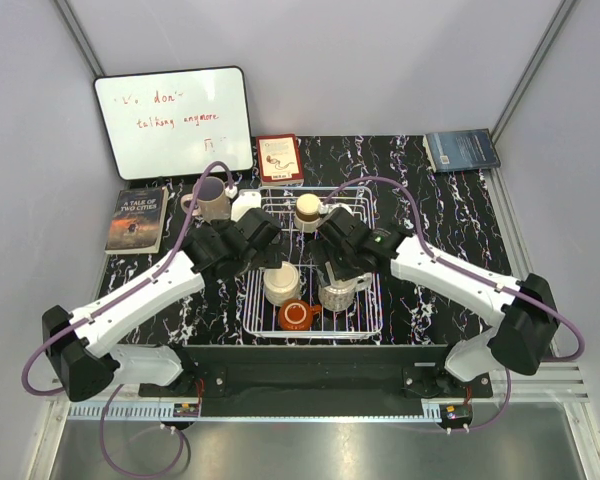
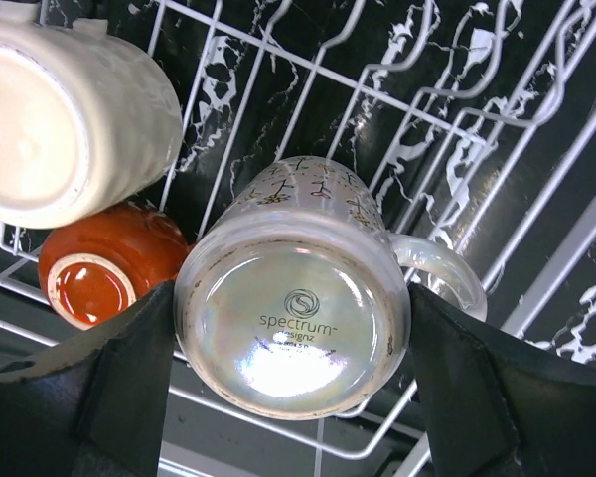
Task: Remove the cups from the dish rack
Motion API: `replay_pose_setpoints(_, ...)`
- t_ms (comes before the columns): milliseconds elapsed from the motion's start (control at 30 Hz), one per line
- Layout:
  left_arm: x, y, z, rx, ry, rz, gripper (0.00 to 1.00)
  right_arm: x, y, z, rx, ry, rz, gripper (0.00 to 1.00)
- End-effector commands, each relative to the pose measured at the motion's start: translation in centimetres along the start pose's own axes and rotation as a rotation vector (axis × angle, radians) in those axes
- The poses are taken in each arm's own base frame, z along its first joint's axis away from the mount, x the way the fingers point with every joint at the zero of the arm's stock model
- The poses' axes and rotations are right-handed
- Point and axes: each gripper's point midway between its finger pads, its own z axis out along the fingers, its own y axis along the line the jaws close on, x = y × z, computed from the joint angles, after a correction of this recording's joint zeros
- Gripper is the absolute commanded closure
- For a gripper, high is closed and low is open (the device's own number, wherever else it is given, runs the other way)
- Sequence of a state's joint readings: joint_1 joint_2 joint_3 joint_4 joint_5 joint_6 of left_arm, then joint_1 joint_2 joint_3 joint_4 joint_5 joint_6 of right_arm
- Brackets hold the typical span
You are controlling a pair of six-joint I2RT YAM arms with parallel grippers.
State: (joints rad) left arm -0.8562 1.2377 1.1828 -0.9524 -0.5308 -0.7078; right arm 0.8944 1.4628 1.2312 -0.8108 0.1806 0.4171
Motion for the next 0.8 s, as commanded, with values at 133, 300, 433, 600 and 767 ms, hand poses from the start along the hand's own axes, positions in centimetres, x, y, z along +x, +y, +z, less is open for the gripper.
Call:
replay_pose_setpoints(133,-2.2,-1.2,-0.6,0.034,-0.058,-0.050,0.01,-4.9,0.3,-4.7,-0.013,-0.169,0.063,1.00)
replay_pose_setpoints(300,-2.0,-1.4,-0.5,0.038,-0.055,-0.068,0.01,-6.8,0.4,-6.6,-0.020,-0.236,0.090,1.00)
replay_pose_setpoints(433,-1.8,-2.1,-0.5,0.080,-0.049,-0.117,0.01,-9.3,0.4,-8.9,-0.033,-0.313,0.124,1.00)
replay_pose_setpoints(600,-3.3,-3.5,-2.2,0.223,-0.128,-0.228,0.01,-10.7,-1.2,-9.8,-0.113,-0.340,0.253,1.00)
replay_pose_setpoints(767,-4.7,-3.8,-3.8,0.353,-0.229,-0.321,0.01,-11.2,-1.4,-11.2,-0.204,-0.394,0.324,1.00)
